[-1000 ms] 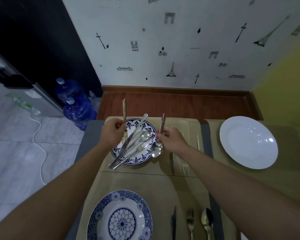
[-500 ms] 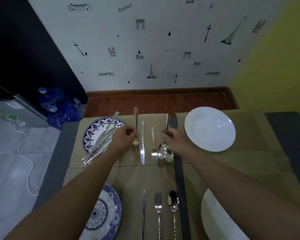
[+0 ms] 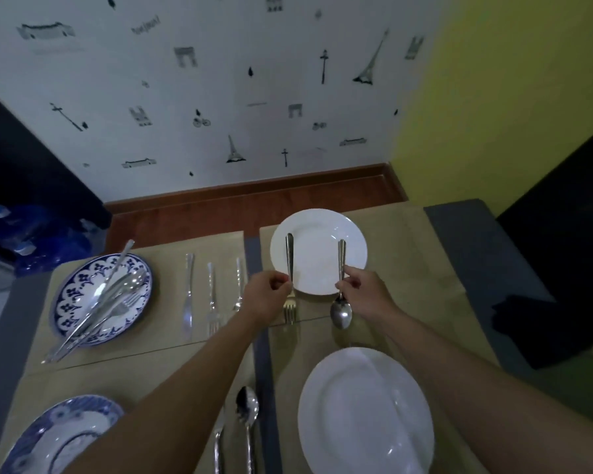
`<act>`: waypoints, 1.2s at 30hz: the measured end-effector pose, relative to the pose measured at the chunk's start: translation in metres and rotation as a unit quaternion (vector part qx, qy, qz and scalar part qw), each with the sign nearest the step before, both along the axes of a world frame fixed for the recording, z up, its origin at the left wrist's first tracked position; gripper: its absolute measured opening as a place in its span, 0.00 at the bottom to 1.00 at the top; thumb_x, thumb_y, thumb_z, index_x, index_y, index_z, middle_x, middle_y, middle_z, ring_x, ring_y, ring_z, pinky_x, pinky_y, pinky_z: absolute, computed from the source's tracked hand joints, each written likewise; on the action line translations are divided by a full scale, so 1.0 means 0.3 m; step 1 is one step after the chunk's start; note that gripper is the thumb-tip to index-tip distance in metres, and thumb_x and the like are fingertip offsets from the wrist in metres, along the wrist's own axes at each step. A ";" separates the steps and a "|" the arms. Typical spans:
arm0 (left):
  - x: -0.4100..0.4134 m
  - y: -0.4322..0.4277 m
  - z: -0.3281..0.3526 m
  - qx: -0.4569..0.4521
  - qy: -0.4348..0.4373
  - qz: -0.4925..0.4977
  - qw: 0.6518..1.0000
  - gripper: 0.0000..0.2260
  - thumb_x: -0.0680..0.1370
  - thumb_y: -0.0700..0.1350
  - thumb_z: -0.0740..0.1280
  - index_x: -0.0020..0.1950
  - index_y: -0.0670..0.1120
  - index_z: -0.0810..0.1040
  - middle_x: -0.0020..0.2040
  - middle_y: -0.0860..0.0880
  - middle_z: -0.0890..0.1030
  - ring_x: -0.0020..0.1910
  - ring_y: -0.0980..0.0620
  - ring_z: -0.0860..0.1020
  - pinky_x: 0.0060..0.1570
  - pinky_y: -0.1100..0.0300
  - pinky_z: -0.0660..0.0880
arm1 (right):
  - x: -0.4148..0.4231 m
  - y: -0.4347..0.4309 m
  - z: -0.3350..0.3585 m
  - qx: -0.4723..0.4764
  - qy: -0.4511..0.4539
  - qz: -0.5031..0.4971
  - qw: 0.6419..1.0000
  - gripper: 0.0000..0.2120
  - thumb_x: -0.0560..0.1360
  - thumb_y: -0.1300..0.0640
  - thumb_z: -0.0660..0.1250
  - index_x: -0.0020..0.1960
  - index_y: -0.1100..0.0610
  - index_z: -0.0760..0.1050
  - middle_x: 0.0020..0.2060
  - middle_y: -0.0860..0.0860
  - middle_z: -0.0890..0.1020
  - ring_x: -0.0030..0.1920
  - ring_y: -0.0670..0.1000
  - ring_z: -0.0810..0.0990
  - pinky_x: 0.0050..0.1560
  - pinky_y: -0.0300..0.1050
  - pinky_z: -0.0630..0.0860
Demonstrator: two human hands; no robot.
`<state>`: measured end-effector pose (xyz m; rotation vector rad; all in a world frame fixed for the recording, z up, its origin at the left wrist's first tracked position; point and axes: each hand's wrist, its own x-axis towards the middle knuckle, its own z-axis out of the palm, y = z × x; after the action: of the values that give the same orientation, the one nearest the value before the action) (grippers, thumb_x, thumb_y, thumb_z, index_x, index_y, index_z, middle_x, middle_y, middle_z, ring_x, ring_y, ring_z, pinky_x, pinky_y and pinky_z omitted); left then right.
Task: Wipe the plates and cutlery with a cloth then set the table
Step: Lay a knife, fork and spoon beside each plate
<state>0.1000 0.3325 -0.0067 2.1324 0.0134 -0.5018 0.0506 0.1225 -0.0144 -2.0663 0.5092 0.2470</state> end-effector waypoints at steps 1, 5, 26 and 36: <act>-0.004 -0.051 -0.002 0.000 0.001 -0.004 1.000 0.06 0.79 0.42 0.70 0.53 0.43 0.83 0.46 0.47 0.83 0.45 0.51 0.81 0.44 0.63 0.76 | -0.011 -0.046 -0.005 -0.002 -0.002 -0.011 1.000 0.09 0.80 0.60 0.66 0.55 0.50 0.82 0.32 0.47 0.78 0.35 0.47 0.74 0.40 0.43 0.71; -0.006 -0.252 -0.023 -0.007 0.010 -0.019 1.000 0.05 0.79 0.42 0.70 0.53 0.44 0.83 0.44 0.49 0.82 0.44 0.52 0.80 0.43 0.63 0.73 | -0.032 -0.227 -0.043 -0.023 0.008 -0.041 0.999 0.09 0.80 0.61 0.64 0.44 0.54 0.81 0.32 0.47 0.77 0.36 0.49 0.74 0.39 0.44 0.69; 0.091 -0.898 -0.227 0.042 0.020 -0.086 0.995 0.05 0.80 0.42 0.68 0.55 0.45 0.81 0.43 0.50 0.81 0.42 0.54 0.80 0.51 0.56 0.79 | 0.070 -0.754 -0.248 -0.019 0.009 -0.087 0.996 0.09 0.78 0.66 0.67 0.39 0.62 0.79 0.33 0.53 0.77 0.35 0.48 0.71 0.38 0.44 0.68; 0.121 -0.833 -0.234 0.134 -0.106 -0.262 0.950 0.27 0.80 0.48 0.69 0.77 0.48 0.65 0.71 0.43 0.71 0.62 0.43 0.77 0.61 0.52 0.75 | -0.021 -0.792 -0.224 -0.055 0.034 0.062 0.996 0.30 0.75 0.57 0.77 0.74 0.51 0.73 0.56 0.50 0.70 0.57 0.47 0.72 0.59 0.33 0.67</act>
<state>0.1363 0.0826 -0.0770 2.4483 -0.6560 -0.5970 0.0444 -0.1150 -0.0816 -2.2057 0.4444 0.3720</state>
